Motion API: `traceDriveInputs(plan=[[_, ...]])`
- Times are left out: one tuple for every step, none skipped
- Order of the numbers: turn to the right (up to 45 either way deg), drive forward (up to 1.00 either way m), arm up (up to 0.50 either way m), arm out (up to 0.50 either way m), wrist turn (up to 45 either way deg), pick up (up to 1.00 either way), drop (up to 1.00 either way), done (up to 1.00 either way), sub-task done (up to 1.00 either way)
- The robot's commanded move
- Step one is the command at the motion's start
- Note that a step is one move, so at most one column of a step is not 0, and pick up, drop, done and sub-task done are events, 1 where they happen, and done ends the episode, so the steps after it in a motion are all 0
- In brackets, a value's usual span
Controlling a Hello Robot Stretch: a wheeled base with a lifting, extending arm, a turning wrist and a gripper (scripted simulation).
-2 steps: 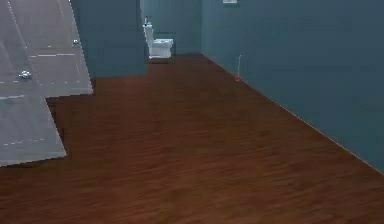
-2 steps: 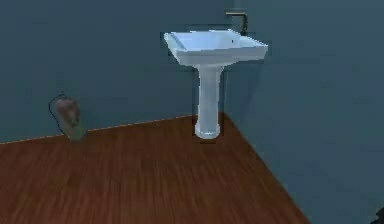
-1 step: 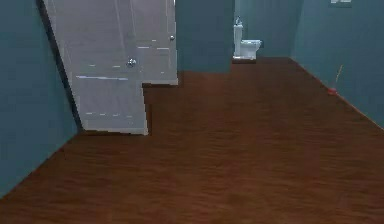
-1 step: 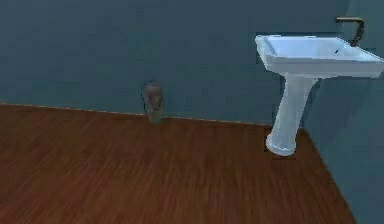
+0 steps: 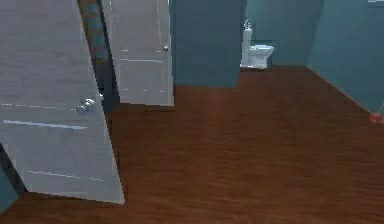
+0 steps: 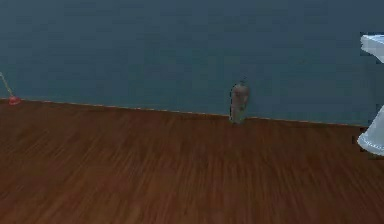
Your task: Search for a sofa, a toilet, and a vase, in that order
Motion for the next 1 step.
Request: traceDriveInputs(plan=[[-3.0,0.00,0.00,0.00,0.0,0.00,0.00,0.00,0.00]])
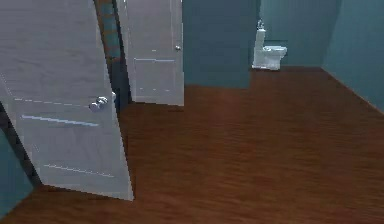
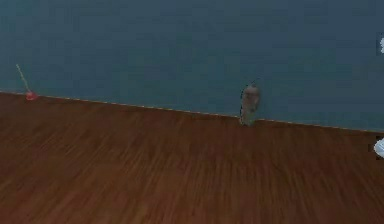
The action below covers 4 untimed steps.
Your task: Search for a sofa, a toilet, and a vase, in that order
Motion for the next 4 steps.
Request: traceDriveInputs(plan=[[0.0,0.70,0.00,0.00,0.0,0.00,0.00,0.00,0.00],[-6.0,0.00,0.00,0.00,0.0,0.00,0.00,0.00,0.00],[0.0,1.00,0.00,0.00,0.0,0.00,0.00,0.00,0.00],[-30.0,0.00,0.00,0.00,0.0,0.00,0.00,0.00,0.00]])
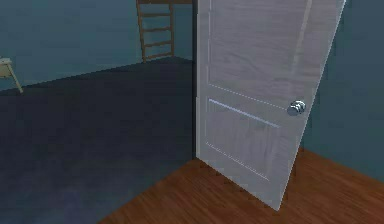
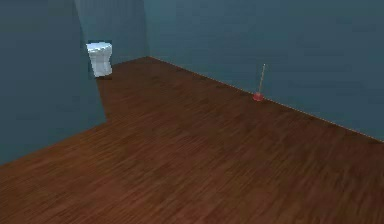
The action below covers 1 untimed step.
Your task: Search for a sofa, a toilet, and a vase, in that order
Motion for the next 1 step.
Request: traceDriveInputs(plan=[[-3.0,0.00,0.00,0.00,0.0,0.00,0.00,0.00,0.00]])
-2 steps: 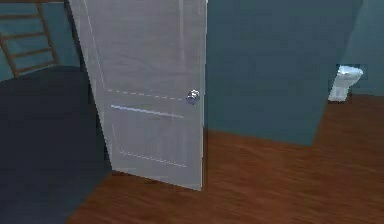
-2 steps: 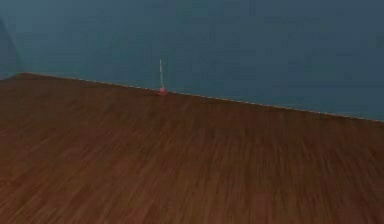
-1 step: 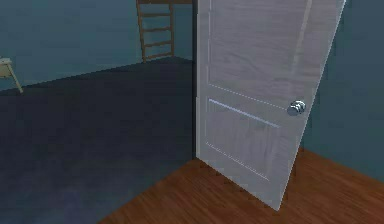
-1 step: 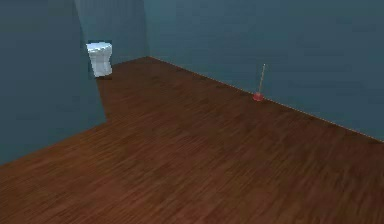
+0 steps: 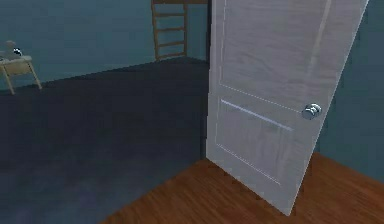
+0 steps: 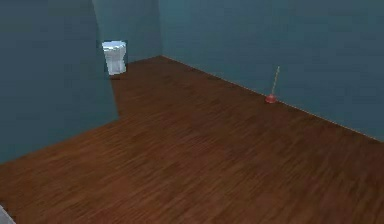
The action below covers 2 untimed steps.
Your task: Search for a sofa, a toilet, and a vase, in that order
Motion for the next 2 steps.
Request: traceDriveInputs(plan=[[0.0,0.05,0.00,0.00,0.0,0.00,0.00,0.00,0.00],[-39.0,0.00,0.00,0.00,0.0,0.00,0.00,0.00,0.00]])
